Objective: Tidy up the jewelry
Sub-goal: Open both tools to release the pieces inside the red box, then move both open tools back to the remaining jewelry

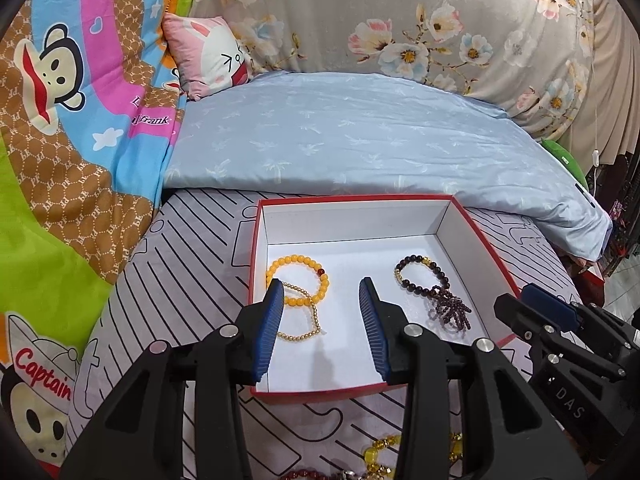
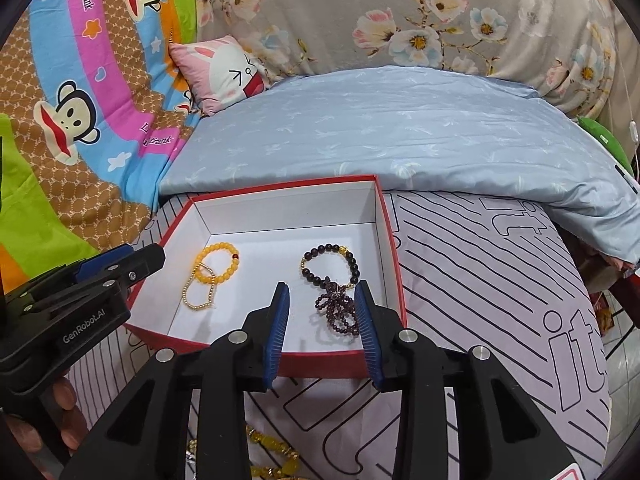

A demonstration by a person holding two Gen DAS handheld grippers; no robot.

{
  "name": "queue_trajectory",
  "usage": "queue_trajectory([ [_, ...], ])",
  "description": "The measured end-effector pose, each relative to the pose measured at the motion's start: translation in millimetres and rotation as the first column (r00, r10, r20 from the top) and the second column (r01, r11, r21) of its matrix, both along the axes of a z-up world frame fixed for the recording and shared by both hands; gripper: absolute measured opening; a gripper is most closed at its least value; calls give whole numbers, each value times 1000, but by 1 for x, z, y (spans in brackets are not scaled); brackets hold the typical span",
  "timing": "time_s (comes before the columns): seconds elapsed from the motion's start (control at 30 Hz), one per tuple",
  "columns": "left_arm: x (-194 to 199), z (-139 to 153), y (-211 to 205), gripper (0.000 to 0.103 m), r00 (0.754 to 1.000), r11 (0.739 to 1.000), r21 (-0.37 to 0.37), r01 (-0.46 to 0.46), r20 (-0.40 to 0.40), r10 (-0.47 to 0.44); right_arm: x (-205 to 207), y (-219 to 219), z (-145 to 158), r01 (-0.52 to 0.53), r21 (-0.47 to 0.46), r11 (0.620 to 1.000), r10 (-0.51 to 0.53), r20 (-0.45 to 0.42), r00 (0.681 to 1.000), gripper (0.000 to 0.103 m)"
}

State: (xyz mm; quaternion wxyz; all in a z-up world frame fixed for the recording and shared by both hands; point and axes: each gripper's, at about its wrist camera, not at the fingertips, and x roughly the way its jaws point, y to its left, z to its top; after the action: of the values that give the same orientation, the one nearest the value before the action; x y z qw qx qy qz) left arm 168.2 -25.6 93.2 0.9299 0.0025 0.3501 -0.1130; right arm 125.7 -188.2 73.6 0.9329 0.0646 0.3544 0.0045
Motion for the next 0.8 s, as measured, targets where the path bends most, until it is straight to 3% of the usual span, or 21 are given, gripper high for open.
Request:
queue_trajectory([
  [0.57,-48,14,9,39,1000,1000,-10,12,13,-12,-55,15,23,-14,13,1000,14,33,999,33],
  [0.8,-70,17,12,46,1000,1000,-14,18,16,-18,-76,19,27,-13,19,1000,12,38,999,33],
])
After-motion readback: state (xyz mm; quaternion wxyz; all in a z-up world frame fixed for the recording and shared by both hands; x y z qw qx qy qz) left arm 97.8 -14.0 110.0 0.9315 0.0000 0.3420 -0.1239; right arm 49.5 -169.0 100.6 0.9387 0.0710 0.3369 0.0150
